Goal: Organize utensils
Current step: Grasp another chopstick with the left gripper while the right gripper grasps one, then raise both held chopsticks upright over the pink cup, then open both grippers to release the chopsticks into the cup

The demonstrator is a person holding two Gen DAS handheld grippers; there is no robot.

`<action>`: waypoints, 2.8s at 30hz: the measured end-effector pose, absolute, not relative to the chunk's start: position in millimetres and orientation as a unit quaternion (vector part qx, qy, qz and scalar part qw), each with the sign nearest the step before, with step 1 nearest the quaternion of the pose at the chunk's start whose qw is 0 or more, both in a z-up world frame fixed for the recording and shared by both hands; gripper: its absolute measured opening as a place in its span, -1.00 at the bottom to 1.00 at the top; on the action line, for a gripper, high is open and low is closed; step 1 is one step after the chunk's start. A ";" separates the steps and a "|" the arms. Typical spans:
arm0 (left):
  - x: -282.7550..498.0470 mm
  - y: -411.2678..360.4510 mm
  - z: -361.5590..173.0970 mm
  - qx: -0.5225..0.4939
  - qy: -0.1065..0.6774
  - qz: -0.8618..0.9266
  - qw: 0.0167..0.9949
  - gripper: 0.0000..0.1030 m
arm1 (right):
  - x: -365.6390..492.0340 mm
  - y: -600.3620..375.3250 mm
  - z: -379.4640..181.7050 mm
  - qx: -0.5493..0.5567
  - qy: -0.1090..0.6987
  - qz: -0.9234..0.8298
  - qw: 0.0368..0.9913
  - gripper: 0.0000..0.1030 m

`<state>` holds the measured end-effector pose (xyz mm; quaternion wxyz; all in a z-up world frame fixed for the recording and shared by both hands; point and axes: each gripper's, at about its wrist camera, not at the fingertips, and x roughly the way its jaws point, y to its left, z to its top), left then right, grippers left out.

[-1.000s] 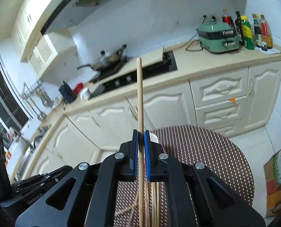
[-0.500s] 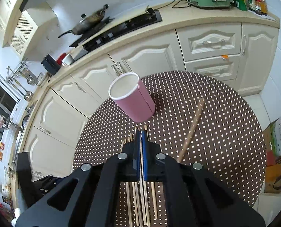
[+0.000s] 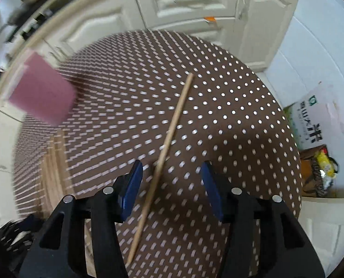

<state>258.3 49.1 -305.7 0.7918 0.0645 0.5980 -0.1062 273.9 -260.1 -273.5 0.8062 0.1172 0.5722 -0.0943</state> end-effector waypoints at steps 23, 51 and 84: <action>313.7 76.8 -203.2 -0.090 0.533 -0.040 0.840 -0.89 | 289.8 -237.2 -154.4 0.191 0.453 0.011 0.871 -0.92; 372.4 15.0 -54.3 -0.092 0.377 -0.094 0.917 -0.89 | 381.6 -225.1 -74.4 0.249 0.260 0.045 0.932 -0.92; 420.2 2.1 -170.4 -0.051 0.477 -0.137 0.867 -0.84 | 392.7 -180.6 -171.5 0.179 0.350 0.078 0.916 -0.65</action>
